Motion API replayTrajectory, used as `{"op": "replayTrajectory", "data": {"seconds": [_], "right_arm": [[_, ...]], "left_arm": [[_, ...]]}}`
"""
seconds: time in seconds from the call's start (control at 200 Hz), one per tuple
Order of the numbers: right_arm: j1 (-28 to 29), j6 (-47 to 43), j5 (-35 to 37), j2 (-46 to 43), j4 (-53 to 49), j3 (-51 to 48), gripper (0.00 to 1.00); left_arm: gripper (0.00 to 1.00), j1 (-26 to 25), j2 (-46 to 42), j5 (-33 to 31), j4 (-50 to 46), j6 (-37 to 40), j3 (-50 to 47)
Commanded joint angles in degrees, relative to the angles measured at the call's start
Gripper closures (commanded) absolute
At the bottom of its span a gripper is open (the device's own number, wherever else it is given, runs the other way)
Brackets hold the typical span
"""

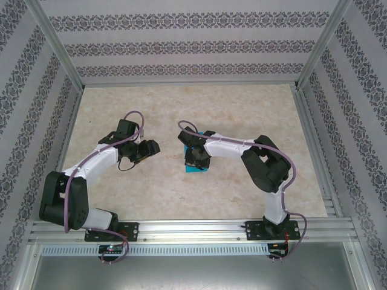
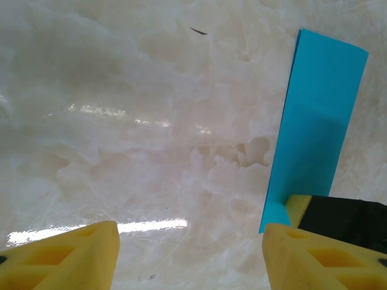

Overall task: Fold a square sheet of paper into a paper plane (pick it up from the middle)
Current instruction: Fold the square sheet of paper in half at the center of the table.

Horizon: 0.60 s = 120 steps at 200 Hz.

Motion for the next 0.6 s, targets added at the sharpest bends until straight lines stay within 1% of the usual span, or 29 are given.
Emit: {"op": "replayTrajectory", "data": {"seconds": [0.0, 0.2, 0.325, 0.41, 0.485, 0.594], "right_arm": [[1.30, 1.46, -4.34, 2.00, 1.16, 2.78, 0.86], [2.08, 3.60, -7.49, 5.01, 6.83, 6.28, 0.85], [1.54, 3.15, -5.73, 4.72, 8.17, 8.10, 0.86], [0.97, 0.49, -4.69, 1.32, 9.04, 7.42, 0.85], [0.06, -2.15, -2.99, -2.99, 9.14, 5.79, 0.82], [-2.51, -5.27, -2.11, -10.41, 10.54, 0.87, 0.73]], "left_arm": [[0.35, 0.72, -1.88, 0.23, 3.14, -1.27, -1.78], [0.35, 0.75, -3.29, 1.34, 6.54, -4.01, -5.29], [0.37, 0.67, -3.92, 3.64, 8.81, -4.94, -7.11], [0.39, 0.54, -4.51, 5.71, 10.61, -5.48, -8.34], [0.41, -0.01, -5.64, 6.02, 11.95, -6.33, -9.35], [0.42, -1.10, -7.52, 5.13, 13.31, -7.78, -10.30]]}}
